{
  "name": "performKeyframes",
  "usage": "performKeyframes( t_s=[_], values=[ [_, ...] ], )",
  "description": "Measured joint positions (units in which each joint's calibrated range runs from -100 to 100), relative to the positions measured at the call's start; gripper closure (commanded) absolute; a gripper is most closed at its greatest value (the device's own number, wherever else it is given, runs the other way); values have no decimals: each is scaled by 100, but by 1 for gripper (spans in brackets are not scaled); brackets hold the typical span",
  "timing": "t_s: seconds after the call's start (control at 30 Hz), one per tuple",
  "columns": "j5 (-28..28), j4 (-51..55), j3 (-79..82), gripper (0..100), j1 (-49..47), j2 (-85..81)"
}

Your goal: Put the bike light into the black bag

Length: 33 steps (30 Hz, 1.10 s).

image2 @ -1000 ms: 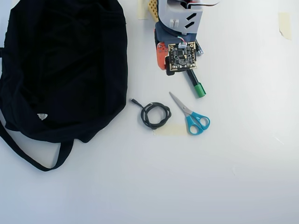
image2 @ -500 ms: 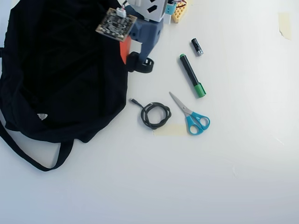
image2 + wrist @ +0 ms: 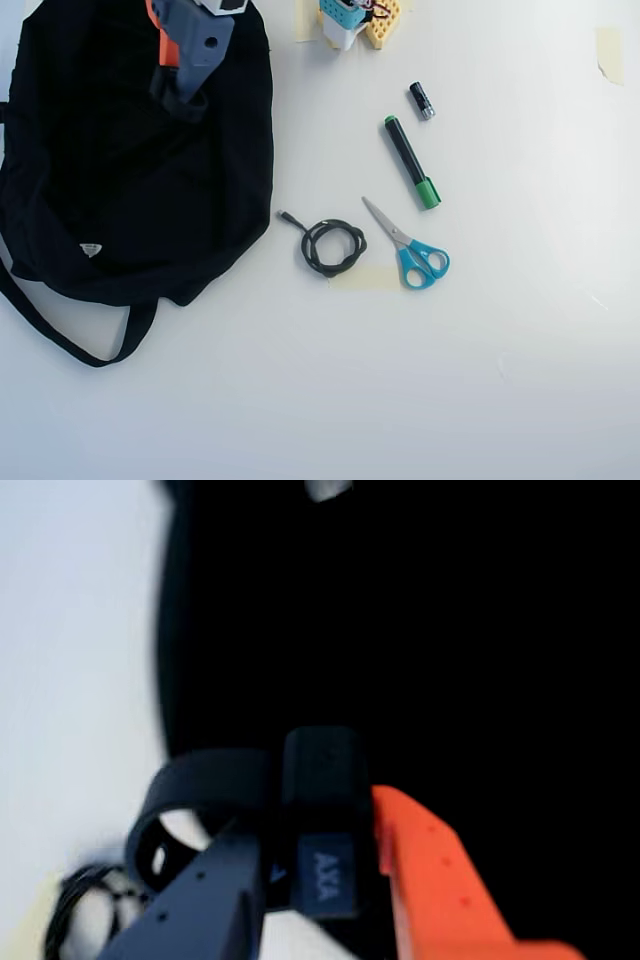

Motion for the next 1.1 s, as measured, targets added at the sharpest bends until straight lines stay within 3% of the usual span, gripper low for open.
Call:
performKeyframes(
  t_s=[0.2, 0.4, 0.67, 0.9, 1.0, 1.1],
  values=[
    [0, -1073, 1085, 98, 779, 17],
    [0, -3074, 3365, 97, 1455, 50],
    [-24, -3375, 3553, 59, 1793, 216],
    [-24, -1657, 3349, 59, 874, -1976],
    [-24, -1383, 3349, 59, -51, -2416],
    [-376, -1374, 3349, 78, -1036, -2947]
  ],
)
